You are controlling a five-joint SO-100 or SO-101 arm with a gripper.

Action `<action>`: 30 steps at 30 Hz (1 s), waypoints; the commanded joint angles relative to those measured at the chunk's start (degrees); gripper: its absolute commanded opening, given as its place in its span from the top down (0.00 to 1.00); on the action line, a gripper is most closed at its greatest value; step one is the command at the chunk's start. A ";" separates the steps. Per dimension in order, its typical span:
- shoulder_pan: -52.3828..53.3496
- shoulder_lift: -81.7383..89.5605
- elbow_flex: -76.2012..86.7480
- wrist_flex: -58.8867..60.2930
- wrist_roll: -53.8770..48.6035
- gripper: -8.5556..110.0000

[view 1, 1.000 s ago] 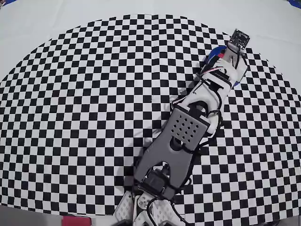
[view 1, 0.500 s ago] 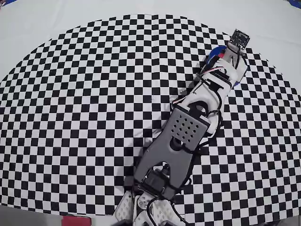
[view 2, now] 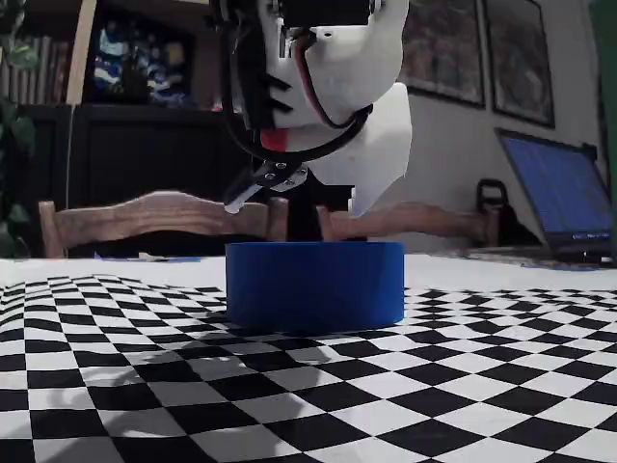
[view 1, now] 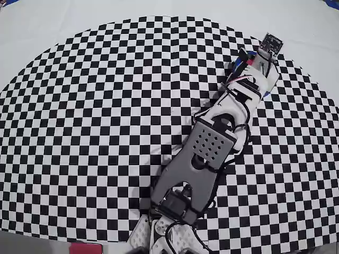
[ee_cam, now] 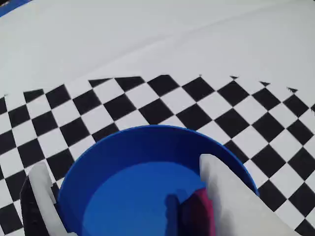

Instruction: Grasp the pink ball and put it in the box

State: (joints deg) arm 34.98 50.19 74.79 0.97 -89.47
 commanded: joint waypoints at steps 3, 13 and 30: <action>-2.20 7.03 -0.70 -0.18 8.26 0.62; -10.55 24.61 8.88 1.23 39.90 0.90; -29.62 72.25 55.02 8.70 83.32 0.93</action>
State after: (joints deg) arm 6.94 113.12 122.43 9.49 -8.26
